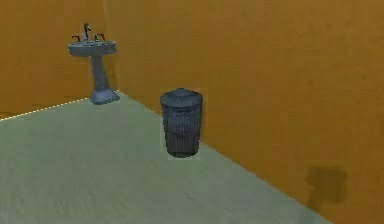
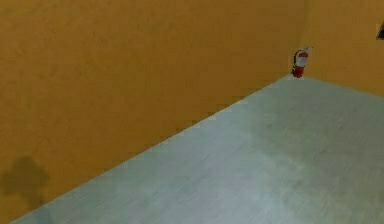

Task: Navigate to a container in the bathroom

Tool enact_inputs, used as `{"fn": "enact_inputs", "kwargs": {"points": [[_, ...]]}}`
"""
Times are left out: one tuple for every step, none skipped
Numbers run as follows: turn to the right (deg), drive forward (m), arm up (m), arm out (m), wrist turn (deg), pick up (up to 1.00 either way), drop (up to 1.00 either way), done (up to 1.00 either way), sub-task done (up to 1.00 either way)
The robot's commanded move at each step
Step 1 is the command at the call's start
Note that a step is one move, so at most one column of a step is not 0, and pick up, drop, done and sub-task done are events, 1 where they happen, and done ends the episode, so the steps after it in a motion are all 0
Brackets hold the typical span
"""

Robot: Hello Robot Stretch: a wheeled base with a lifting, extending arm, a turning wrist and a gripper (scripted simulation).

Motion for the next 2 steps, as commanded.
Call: {"fn": "enact_inputs", "kwargs": {"points": [[0.0, 0.85, 0.0, 0.0, 0.0, 0.0, 0.0, 0.0, 0.0], [0.0, 0.0, 0.0, 0.0, 0.0, 0.0, 0.0, 1.0, 0.0]]}}
